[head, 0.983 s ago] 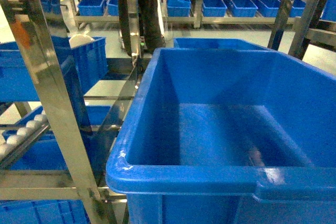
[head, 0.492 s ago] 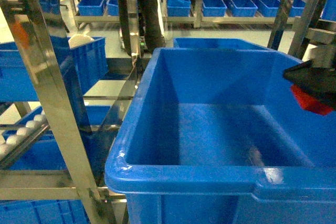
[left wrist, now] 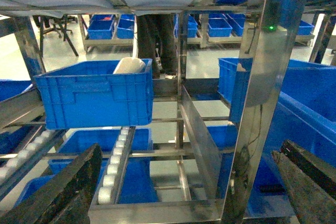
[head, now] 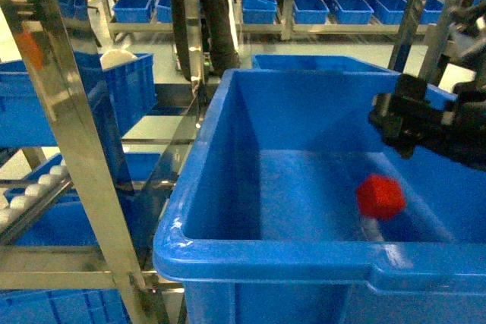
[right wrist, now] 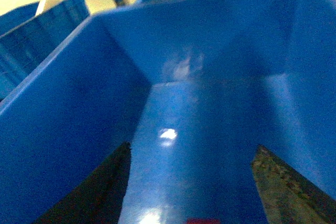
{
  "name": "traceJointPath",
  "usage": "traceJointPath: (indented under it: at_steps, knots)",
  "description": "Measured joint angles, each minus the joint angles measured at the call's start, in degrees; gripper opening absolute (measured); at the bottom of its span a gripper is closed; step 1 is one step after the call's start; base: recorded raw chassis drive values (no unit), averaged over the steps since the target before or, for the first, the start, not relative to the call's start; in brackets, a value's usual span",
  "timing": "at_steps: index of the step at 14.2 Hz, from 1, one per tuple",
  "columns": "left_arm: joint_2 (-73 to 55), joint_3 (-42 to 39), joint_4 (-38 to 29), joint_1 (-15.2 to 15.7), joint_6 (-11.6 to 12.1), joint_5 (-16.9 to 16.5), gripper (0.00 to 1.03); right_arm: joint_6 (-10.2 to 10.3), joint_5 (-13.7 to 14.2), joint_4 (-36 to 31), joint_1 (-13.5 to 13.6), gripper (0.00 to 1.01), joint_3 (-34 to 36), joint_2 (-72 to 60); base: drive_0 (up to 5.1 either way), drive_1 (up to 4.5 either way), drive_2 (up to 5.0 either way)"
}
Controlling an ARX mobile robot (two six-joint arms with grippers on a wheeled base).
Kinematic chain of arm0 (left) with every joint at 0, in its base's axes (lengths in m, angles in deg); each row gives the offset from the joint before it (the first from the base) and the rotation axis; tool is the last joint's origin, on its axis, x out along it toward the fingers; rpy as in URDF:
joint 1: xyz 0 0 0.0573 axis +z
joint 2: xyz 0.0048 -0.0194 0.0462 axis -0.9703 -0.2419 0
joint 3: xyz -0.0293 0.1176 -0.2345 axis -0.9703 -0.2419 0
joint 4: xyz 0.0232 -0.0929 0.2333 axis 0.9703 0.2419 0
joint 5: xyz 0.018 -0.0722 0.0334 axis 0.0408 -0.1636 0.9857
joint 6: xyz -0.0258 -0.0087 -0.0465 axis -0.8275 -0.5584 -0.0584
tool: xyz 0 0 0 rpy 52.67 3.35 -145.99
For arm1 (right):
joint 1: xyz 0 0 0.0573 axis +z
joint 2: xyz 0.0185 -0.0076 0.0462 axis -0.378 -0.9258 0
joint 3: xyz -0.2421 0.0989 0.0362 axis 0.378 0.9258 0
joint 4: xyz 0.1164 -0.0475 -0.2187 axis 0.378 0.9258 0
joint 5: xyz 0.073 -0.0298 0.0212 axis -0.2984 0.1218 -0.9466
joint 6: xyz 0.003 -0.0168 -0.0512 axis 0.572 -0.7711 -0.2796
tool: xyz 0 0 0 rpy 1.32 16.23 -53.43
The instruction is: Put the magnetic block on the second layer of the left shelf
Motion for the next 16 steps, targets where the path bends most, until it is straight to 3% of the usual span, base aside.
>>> traceJointPath:
  at_steps: [1,3,5,8,10,11,12,13,16]
  knots:
    - [0.0,0.0,0.0,0.0,0.0,0.0,0.98,-3.6,3.7,-3.7,-0.5,0.77,4.4,4.9,0.0,0.0,0.0]
    - [0.0,0.0,0.0,0.0,0.0,0.0,0.98,-9.7,7.3,-4.0,-1.8,1.0,13.9,16.7,0.0,0.0,0.0]
    - [0.0,0.0,0.0,0.0,0.0,0.0,0.98,-13.0,8.4,4.3,-5.4,0.98,22.6,33.1,0.0,0.0,0.0]
    - [0.0,0.0,0.0,0.0,0.0,0.0,0.98,-16.1,8.5,19.3,-14.4,0.98,25.4,58.0,0.0,0.0,0.0]
    - [0.0,0.0,0.0,0.0,0.0,0.0,0.98,-14.5,7.4,22.7,-15.4,0.98,24.1,60.5,0.0,0.0,0.0]
    - [0.0,0.0,0.0,0.0,0.0,0.0,0.98,-14.6,4.7,17.7,-15.9,0.94,25.5,59.8,0.0,0.0,0.0]
    - [0.0,0.0,0.0,0.0,0.0,0.0,0.98,-16.3,3.5,10.3,-14.4,0.79,29.4,61.7,0.0,0.0,0.0]
    - [0.0,0.0,0.0,0.0,0.0,-0.1,0.98,-16.8,3.9,9.4,-11.7,0.66,31.6,64.1,0.0,0.0,0.0]
    - [0.0,0.0,0.0,0.0,0.0,0.0,0.98,-17.7,4.2,10.7,-11.6,0.26,35.9,68.7,0.0,0.0,0.0]
